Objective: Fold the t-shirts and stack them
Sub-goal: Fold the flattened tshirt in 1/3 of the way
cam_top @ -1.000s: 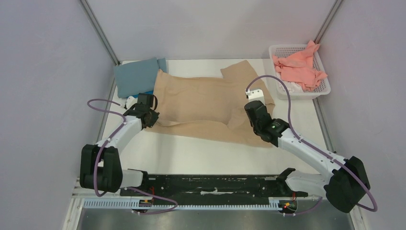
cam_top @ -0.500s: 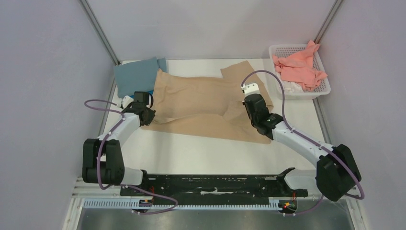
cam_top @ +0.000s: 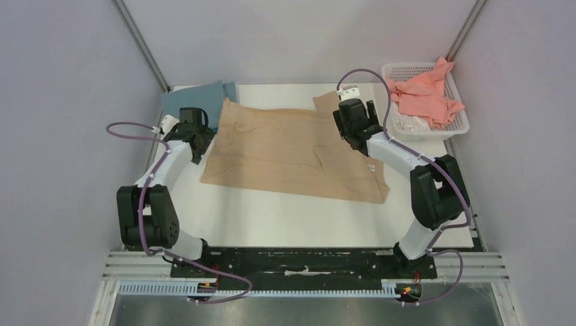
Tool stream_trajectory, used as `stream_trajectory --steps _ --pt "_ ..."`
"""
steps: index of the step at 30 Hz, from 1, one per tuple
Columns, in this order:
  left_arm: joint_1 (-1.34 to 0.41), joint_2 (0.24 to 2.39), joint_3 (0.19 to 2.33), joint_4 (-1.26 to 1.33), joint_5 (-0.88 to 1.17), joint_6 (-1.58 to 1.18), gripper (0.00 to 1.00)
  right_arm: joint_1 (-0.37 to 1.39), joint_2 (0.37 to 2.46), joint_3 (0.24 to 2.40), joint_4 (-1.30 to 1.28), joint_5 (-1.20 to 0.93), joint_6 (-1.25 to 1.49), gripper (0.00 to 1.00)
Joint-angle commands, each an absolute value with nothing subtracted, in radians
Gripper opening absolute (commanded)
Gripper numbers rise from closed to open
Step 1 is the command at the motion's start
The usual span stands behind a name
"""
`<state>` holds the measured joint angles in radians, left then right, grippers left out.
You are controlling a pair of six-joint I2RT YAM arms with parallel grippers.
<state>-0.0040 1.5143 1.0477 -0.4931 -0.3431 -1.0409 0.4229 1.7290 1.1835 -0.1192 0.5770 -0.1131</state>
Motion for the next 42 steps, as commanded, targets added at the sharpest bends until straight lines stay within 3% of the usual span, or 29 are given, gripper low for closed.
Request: stream_trajectory --steps 1,2,6,13,20,25,34,42 --pt "-0.002 1.412 1.085 -0.510 -0.303 -0.956 0.81 0.424 1.617 1.144 -0.156 0.636 -0.009 0.90" --pt "-0.002 1.397 1.064 -0.484 -0.244 -0.932 0.82 0.424 1.574 1.107 -0.147 0.596 0.013 0.98" --pt "-0.024 1.402 1.032 -0.425 -0.032 -0.877 0.82 0.425 1.434 0.935 -0.107 0.270 0.100 0.98" --pt "-0.219 1.464 0.940 -0.287 -0.007 -0.832 0.83 0.444 1.349 0.657 0.123 -0.071 0.196 0.98" --pt "-0.266 1.682 0.934 -0.237 0.061 -0.831 0.84 0.449 1.501 0.658 0.088 -0.019 0.275 0.98" --pt "-0.309 1.681 0.840 -0.232 0.068 -0.857 0.84 0.449 1.426 0.540 0.054 0.045 0.323 0.98" --pt "-0.457 1.339 0.470 -0.278 0.030 -1.010 0.85 0.447 1.149 0.374 -0.179 0.164 0.324 0.98" --pt "-0.573 1.062 0.266 -0.306 0.057 -1.144 0.85 0.447 0.952 0.241 -0.280 0.016 0.376 0.98"
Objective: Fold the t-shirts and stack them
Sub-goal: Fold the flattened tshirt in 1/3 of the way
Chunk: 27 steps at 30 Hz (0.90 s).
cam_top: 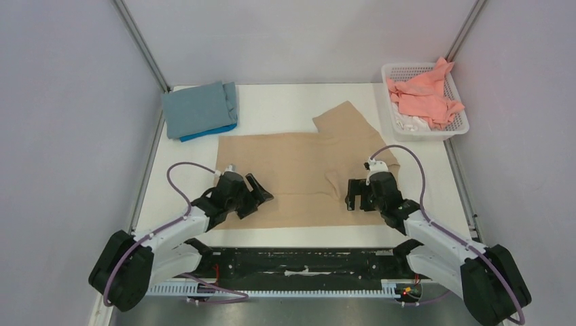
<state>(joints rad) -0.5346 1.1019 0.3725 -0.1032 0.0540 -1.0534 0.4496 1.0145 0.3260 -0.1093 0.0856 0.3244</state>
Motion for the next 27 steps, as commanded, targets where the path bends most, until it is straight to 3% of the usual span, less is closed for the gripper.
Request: stream_trajectory --steps 1,11,17,22,27 --pt "-0.577 1.035 0.260 -0.322 0.057 -1.149 0.85 0.449 0.932 0.231 -0.303 0.003 0.382 0.98" --pt "-0.610 0.875 0.215 -0.383 0.039 -1.195 0.86 0.461 0.765 0.207 -0.460 0.008 0.472 0.98" --pt "-0.615 0.898 0.240 -0.387 0.047 -1.175 0.86 0.482 0.673 0.200 -0.606 -0.024 0.549 0.98" --pt "-0.624 0.857 0.245 -0.418 0.052 -1.168 0.86 0.481 0.635 0.276 -0.651 0.073 0.522 0.98" --pt "-0.623 0.792 0.382 -0.547 0.006 -1.090 0.86 0.482 0.624 0.435 -0.595 0.173 0.473 0.98"
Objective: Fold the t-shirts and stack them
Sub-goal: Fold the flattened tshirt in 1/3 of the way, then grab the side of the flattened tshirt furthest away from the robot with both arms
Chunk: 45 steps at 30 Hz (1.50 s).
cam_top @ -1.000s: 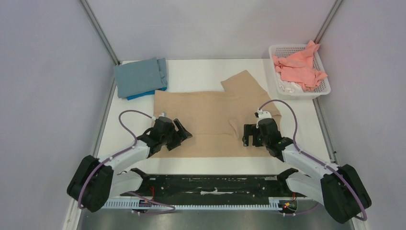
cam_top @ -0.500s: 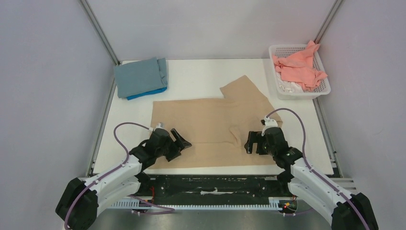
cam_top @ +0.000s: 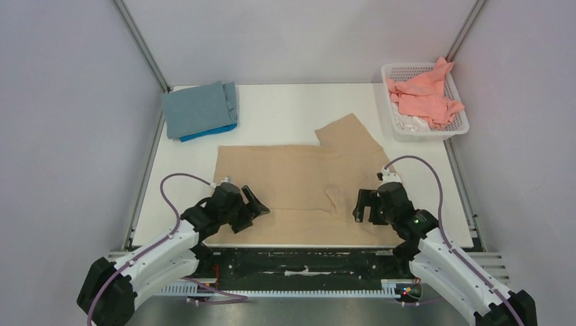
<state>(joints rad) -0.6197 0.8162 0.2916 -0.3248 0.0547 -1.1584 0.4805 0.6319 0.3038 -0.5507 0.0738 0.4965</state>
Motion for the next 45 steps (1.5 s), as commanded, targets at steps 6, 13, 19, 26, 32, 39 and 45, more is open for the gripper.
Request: stream_trajectory --steps 6,13,19,26,32,39,45 --pt "-0.608 0.880 0.630 -0.616 -0.182 -0.986 0.86 0.481 0.650 0.556 -0.499 0.225 0.454 0.98" --pt "-0.264 1.202 0.871 -0.443 -0.164 -0.859 0.86 0.482 0.685 0.521 -0.266 0.311 0.510 0.98" --pt "-0.083 1.560 1.053 -0.376 -0.227 -0.844 0.86 0.482 0.748 0.519 -0.235 0.353 0.435 0.98" --pt "0.034 1.909 1.326 -0.415 -0.134 -0.761 0.78 0.481 0.830 0.523 -0.207 0.323 0.380 0.98" --pt "0.047 1.983 1.333 -0.411 -0.012 -0.714 0.70 0.480 0.867 0.528 -0.198 0.326 0.374 0.98" --pt "0.045 1.967 1.276 -0.444 0.112 -0.569 0.64 0.480 0.876 0.531 -0.190 0.317 0.378 0.98" --pt "0.045 1.956 1.253 -0.503 0.047 -0.533 0.46 0.480 0.889 0.528 -0.176 0.302 0.378 0.98"
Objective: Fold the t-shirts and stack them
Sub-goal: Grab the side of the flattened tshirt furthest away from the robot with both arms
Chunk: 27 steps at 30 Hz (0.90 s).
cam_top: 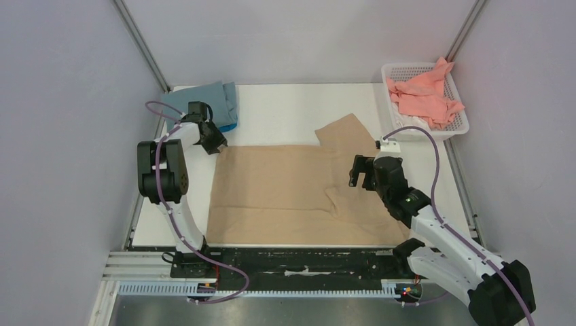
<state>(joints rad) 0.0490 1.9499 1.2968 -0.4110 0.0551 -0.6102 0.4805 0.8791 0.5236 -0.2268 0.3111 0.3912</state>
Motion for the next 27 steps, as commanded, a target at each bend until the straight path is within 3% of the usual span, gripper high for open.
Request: stream_trajectory --steps 1,4,6,7,15,27 --pt "0.046 1.960 1.256 -0.506 0.048 -0.533 0.41 0.480 0.892 0.528 -0.175 0.298 0.378 0.98" --pt "0.046 1.967 1.255 -0.504 0.057 -0.527 0.26 0.479 0.897 0.532 -0.176 0.300 0.380 0.98" --pt "0.046 1.967 1.253 -0.504 0.061 -0.518 0.07 0.480 0.899 0.539 -0.178 0.309 0.383 0.98" --pt "0.045 1.965 1.250 -0.504 0.064 -0.515 0.02 0.480 0.900 0.544 -0.177 0.309 0.383 0.98" --pt "0.045 1.887 1.175 -0.444 0.044 -0.519 0.02 0.481 0.994 0.681 -0.208 0.355 0.371 0.98" --pt "0.045 1.871 1.148 -0.410 0.069 -0.554 0.02 0.460 1.692 1.414 -0.275 0.525 0.179 0.98"
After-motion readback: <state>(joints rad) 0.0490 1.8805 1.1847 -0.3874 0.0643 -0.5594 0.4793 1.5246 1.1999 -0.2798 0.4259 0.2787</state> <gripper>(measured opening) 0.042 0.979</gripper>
